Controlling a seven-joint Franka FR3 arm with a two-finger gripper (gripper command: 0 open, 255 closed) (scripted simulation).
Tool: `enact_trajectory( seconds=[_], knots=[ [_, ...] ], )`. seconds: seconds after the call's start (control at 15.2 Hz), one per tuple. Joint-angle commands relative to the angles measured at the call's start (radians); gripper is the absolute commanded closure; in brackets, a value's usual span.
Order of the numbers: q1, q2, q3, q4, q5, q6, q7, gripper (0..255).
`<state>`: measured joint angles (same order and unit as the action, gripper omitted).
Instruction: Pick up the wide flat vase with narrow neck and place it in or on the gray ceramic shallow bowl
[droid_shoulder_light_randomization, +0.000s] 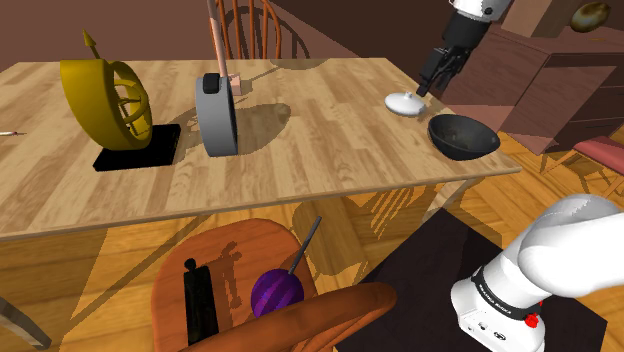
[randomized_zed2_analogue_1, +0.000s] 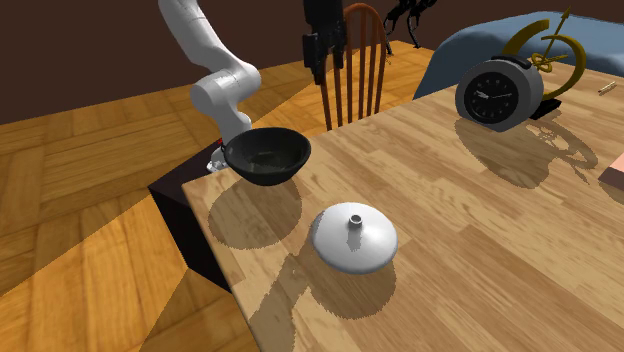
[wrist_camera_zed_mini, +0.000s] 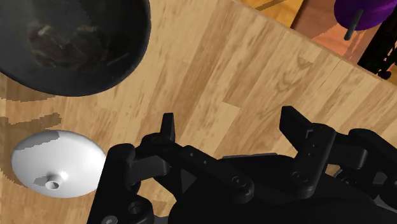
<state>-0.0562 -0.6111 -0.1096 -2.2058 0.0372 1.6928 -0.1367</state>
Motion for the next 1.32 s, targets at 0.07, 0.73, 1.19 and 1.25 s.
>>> enact_trajectory(
  seconds=[0.07,0.73,1.19,1.25],
  knots=[
    [-0.009,0.084,-0.041,0.040,-0.014,0.032,-0.050,0],
    [-0.041,0.411,-0.184,0.262,-0.002,0.095,-0.236,0],
    [-0.087,0.679,-0.257,0.498,0.068,0.085,-0.371,0],
    [-0.097,0.720,-0.265,0.538,0.082,0.079,-0.389,0]
  ],
)
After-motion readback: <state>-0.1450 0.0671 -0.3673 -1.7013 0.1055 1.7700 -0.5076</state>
